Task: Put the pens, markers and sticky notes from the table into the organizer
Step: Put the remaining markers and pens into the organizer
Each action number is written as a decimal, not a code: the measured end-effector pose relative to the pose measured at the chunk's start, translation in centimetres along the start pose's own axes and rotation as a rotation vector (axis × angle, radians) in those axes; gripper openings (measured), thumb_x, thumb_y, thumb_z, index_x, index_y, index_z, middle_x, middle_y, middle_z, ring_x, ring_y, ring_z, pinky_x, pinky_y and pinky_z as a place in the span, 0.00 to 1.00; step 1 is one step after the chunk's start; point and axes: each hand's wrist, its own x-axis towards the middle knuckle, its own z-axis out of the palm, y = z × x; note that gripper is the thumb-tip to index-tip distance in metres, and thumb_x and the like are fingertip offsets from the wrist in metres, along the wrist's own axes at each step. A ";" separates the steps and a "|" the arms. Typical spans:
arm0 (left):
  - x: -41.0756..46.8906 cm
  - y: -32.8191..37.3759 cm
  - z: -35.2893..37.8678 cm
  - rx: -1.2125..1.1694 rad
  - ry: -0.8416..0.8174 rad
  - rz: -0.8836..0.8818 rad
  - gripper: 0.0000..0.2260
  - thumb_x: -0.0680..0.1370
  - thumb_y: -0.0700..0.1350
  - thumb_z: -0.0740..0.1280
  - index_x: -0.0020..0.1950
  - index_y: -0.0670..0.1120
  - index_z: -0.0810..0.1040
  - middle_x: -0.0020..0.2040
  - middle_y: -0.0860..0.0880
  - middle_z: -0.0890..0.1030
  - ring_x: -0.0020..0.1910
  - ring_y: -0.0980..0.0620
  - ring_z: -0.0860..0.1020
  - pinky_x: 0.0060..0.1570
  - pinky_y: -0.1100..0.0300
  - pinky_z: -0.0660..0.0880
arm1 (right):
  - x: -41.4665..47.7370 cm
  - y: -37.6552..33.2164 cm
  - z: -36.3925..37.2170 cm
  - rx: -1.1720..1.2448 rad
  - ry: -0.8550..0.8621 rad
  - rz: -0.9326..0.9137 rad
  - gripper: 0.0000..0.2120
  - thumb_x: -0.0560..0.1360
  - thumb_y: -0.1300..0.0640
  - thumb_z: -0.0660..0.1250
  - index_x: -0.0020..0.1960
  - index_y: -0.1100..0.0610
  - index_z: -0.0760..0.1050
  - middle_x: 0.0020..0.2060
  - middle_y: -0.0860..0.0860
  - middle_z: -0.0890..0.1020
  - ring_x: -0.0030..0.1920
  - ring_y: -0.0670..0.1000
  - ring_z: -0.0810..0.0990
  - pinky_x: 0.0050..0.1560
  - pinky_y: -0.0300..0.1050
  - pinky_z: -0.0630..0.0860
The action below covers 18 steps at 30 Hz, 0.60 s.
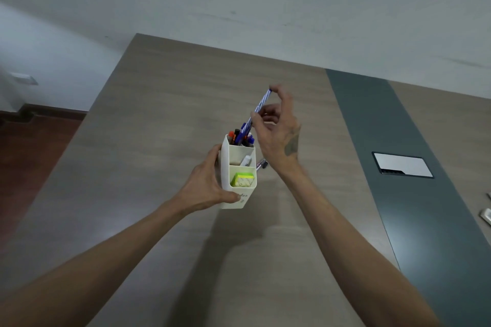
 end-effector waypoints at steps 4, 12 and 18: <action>-0.2 0.0 0.0 -0.018 0.017 0.012 0.51 0.60 0.52 0.83 0.79 0.57 0.61 0.64 0.59 0.80 0.60 0.58 0.81 0.57 0.57 0.81 | -1.3 1.1 0.9 -0.100 -0.096 -0.059 0.20 0.73 0.65 0.72 0.64 0.57 0.72 0.40 0.52 0.82 0.37 0.49 0.82 0.40 0.40 0.82; 0.6 0.0 0.5 -0.037 0.028 0.030 0.50 0.60 0.51 0.83 0.78 0.56 0.62 0.64 0.57 0.80 0.60 0.56 0.81 0.57 0.56 0.81 | -2.1 3.6 0.3 -0.256 -0.190 -0.188 0.10 0.75 0.67 0.68 0.55 0.63 0.83 0.46 0.56 0.80 0.41 0.46 0.78 0.42 0.36 0.77; 1.5 -1.3 0.4 -0.034 0.017 -0.038 0.55 0.58 0.55 0.82 0.81 0.55 0.58 0.66 0.59 0.77 0.62 0.57 0.79 0.56 0.65 0.77 | -0.8 8.5 -1.8 -0.340 -0.050 0.015 0.13 0.75 0.70 0.65 0.58 0.63 0.80 0.45 0.56 0.82 0.42 0.50 0.79 0.46 0.31 0.74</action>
